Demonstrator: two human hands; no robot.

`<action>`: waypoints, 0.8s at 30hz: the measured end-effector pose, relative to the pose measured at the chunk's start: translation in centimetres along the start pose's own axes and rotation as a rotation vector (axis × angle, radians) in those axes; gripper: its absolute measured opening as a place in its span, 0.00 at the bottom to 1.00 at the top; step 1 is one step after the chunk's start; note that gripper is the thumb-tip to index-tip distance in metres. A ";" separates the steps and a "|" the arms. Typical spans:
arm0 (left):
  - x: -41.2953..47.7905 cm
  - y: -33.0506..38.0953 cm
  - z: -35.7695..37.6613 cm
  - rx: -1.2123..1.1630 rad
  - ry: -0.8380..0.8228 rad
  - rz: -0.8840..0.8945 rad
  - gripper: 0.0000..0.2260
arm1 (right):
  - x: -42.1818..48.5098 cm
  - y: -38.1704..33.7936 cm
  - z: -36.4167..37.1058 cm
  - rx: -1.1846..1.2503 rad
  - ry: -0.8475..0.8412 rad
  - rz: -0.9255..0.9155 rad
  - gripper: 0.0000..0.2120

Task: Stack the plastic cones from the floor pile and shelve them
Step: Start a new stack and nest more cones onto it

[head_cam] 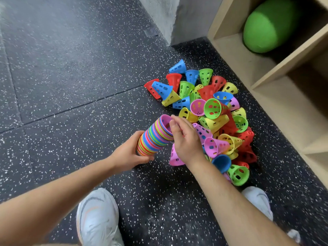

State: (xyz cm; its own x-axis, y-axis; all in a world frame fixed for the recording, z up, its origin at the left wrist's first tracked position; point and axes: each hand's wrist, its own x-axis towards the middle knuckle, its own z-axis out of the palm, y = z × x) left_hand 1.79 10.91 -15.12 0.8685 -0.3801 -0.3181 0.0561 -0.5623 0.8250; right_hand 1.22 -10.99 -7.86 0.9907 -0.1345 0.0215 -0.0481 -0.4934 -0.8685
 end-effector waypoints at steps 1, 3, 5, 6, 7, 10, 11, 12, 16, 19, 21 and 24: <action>-0.3 -0.1 0.3 0.025 -0.007 -0.007 0.36 | -0.7 0.4 0.1 0.004 0.046 0.044 0.24; -0.6 0.1 0.7 0.086 -0.017 -0.015 0.37 | -3.0 1.3 0.5 0.015 0.186 0.212 0.17; -0.8 0.3 1.1 0.150 -0.033 -0.015 0.38 | -5.7 2.7 0.9 -0.003 0.282 0.355 0.13; -0.9 0.4 1.2 0.171 -0.043 -0.002 0.39 | -7.0 3.3 0.9 -0.033 0.272 0.384 0.11; -1.2 0.5 1.2 0.190 -0.056 0.016 0.40 | -7.9 4.0 0.8 -0.066 0.226 0.398 0.10; -1.6 0.4 1.4 0.253 -0.108 0.053 0.39 | -9.7 5.5 -0.2 -0.169 0.076 0.393 0.06; -1.8 0.5 1.5 0.263 -0.112 0.064 0.38 | -9.9 6.0 -0.5 -0.226 0.028 0.367 0.04; -1.9 0.6 1.6 0.265 -0.104 0.073 0.38 | -9.9 6.3 -0.9 -0.287 -0.024 0.324 0.04; -1.6 0.5 2.0 0.252 -0.037 0.061 0.38 | -9.0 6.8 -0.6 -0.324 -0.140 0.162 0.06; -1.7 0.2 1.8 0.181 -0.037 0.040 0.37 | -9.1 7.1 1.0 -0.457 -0.169 -0.049 0.12; -1.6 0.2 1.5 0.123 -0.035 0.021 0.34 | -9.0 7.1 1.7 -0.481 -0.171 -0.098 0.15; -1.6 0.1 1.5 0.035 -0.008 -0.007 0.34 | -8.7 7.2 2.1 -0.495 -0.186 -0.100 0.16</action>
State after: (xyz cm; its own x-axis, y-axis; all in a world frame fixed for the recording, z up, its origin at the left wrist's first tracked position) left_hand -0.35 10.39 -15.16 0.8644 -0.3817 -0.3272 0.0444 -0.5903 0.8060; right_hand -7.49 -11.55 -15.32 0.9972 0.0659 -0.0348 0.0375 -0.8479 -0.5288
